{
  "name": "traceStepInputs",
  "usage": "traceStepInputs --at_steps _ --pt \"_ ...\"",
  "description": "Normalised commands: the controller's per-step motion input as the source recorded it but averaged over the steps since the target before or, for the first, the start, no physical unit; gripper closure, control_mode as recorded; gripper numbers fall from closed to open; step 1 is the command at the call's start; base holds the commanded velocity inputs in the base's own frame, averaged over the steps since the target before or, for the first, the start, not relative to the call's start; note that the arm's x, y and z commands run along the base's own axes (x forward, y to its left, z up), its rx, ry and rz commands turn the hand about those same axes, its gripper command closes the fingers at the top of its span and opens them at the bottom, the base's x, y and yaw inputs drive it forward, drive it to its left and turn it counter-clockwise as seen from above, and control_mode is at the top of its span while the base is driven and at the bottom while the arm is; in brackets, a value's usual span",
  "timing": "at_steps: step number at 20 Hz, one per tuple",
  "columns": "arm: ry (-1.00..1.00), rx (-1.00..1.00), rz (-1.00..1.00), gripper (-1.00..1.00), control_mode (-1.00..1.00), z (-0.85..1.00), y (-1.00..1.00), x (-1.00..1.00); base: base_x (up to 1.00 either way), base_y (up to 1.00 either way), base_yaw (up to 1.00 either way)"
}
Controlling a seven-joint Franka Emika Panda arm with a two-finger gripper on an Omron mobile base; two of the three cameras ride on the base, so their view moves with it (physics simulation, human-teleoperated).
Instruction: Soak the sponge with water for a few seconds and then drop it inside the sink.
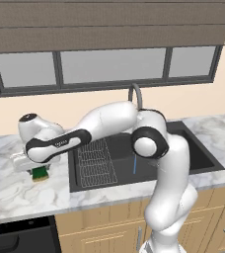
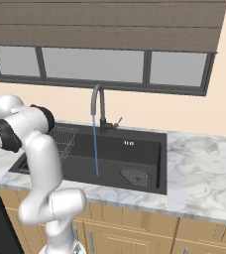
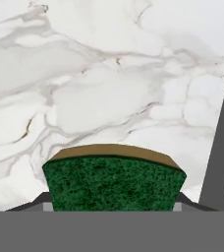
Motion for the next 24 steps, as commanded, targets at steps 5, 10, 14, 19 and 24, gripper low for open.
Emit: traceStepInputs --at_steps 5,10,14,19,24 --pt "-0.11 0.03 0.00 1.00 -1.00 0.52 -0.27 -0.19 0.00 0.00 0.00" --pt "-0.11 0.04 0.00 1.00 -1.00 0.31 -0.41 -0.16 0.00 0.00 0.00" --pt "-0.08 0.06 0.00 1.00 -1.00 0.11 -0.54 -0.11 0.00 0.00 0.00" --pt "-0.05 0.13 0.00 1.00 -1.00 0.00 -0.66 -0.18 0.00 0.00 0.00" --pt "-0.07 0.12 0.00 1.00 -1.00 0.09 -0.62 -0.20 0.00 0.00 0.00"
